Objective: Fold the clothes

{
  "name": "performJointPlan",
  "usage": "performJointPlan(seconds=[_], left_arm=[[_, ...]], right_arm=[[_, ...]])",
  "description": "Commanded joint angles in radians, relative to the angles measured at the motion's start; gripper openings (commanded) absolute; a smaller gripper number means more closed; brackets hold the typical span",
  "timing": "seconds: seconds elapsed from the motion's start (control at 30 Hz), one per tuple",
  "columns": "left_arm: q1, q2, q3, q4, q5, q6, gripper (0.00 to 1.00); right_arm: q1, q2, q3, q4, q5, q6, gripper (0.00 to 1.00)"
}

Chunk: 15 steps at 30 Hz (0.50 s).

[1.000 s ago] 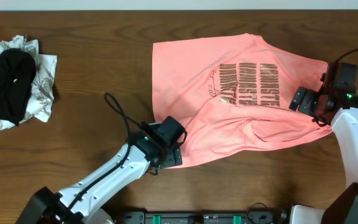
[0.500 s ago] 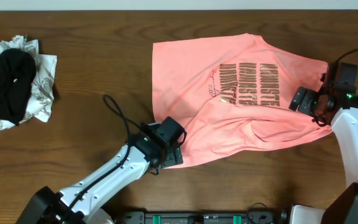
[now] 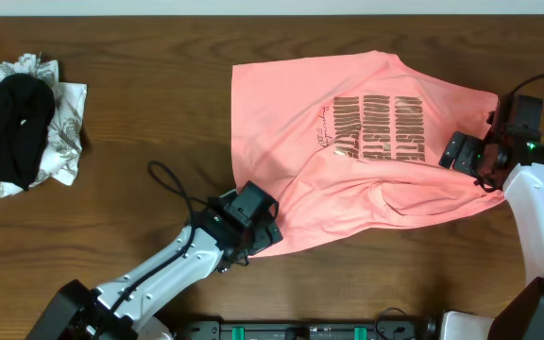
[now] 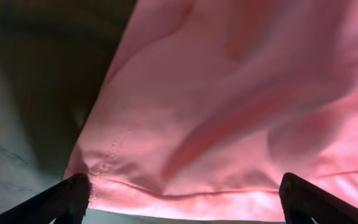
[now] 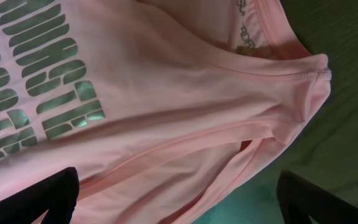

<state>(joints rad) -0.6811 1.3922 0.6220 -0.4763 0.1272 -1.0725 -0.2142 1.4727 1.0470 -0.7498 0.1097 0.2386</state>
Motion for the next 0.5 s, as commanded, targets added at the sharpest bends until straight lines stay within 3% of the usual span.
performJointPlan(seconds=[0.0,0.17,0.47], left_arm=[[0.016,0.005,-0.006,0.011,0.022,-0.048,0.98],[0.019,0.006,-0.011,0.016,0.003,-0.053,0.99],[0.019,0.006,-0.011,0.011,0.003,-0.056,0.88]], right_arm=[[0.002,0.007,-0.004,0.0,0.013,0.019,0.99],[0.002,0.007,-0.004,-0.001,0.013,0.019,0.99],[0.002,0.007,-0.004,-0.001,0.013,0.019,0.99]])
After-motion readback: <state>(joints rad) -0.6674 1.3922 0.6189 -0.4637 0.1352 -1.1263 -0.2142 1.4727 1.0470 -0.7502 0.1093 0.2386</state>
